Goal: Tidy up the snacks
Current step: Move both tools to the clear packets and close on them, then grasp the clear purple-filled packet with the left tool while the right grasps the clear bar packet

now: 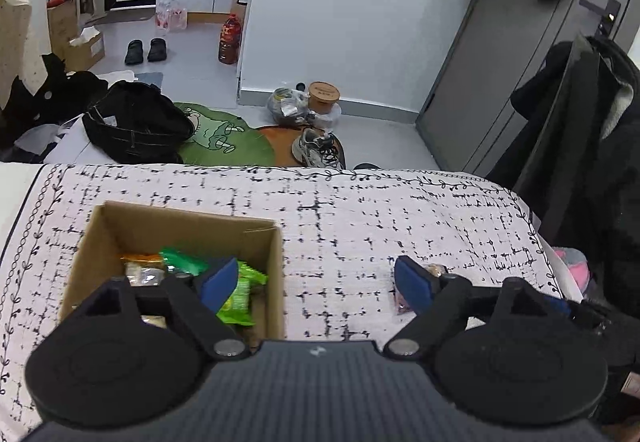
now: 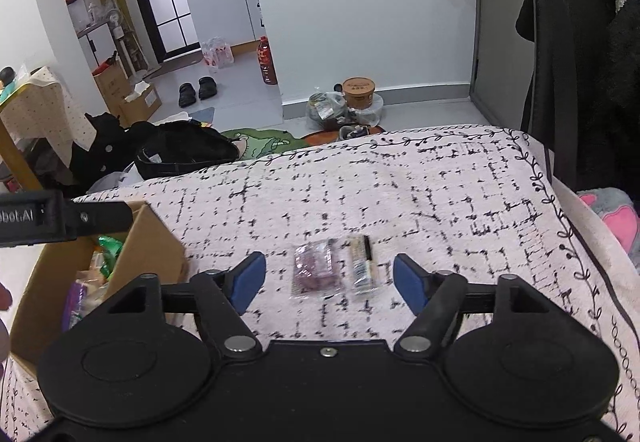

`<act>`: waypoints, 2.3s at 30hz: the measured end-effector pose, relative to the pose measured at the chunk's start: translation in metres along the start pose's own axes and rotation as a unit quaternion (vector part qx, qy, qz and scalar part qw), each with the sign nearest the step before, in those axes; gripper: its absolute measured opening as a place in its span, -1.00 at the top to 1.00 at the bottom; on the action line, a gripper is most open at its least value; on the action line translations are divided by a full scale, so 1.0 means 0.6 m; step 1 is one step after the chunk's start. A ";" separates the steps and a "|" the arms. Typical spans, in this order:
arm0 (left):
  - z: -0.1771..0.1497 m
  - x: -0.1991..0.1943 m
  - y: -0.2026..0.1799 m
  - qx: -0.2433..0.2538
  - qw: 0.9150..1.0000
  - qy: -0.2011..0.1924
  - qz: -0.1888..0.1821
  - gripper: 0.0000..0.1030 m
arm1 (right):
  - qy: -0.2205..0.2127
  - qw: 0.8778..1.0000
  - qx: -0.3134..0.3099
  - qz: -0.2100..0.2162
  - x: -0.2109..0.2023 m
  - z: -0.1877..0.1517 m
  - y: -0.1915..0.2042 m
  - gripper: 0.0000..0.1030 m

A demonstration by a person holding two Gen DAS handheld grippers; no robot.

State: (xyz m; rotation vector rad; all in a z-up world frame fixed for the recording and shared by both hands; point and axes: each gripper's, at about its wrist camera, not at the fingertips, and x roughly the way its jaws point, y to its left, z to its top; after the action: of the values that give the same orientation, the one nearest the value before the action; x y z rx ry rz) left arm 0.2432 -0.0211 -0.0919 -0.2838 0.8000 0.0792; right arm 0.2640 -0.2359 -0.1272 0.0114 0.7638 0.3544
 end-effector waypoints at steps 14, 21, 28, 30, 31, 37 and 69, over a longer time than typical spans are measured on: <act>-0.010 0.074 -0.066 0.005 1.000 0.031 -0.004 -0.64 | 0.010 0.999 0.037 0.028 0.038 -0.026 -0.066 -0.05; -0.014 0.110 -0.092 0.022 0.999 0.045 -0.001 -0.60 | 0.020 0.998 0.043 0.041 0.071 -0.034 -0.082 0.08; -0.019 0.147 -0.105 0.019 0.998 0.058 -0.004 -0.56 | 0.029 0.997 0.050 0.052 0.102 -0.035 -0.087 0.16; -0.022 0.158 -0.111 0.019 0.998 0.061 -0.005 -0.55 | 0.038 0.996 0.054 0.055 0.110 -0.036 -0.089 0.30; -0.023 0.163 -0.113 0.019 0.998 0.062 -0.005 -0.53 | 0.042 0.996 0.056 0.057 0.113 -0.038 -0.090 0.35; -0.028 0.193 -0.131 0.011 0.997 0.071 -0.009 -0.48 | 0.053 0.995 0.065 0.062 0.117 -0.047 -0.104 0.52; -0.053 0.209 -0.119 0.014 0.995 0.098 -0.009 0.40 | 0.036 0.997 0.059 0.029 0.095 -0.041 -0.113 0.17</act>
State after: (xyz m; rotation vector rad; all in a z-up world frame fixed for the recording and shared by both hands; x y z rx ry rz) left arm 0.3207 -0.1028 -0.1870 -0.2756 0.9934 0.0241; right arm 0.3064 -0.2843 -0.1930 0.1318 0.8569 0.3661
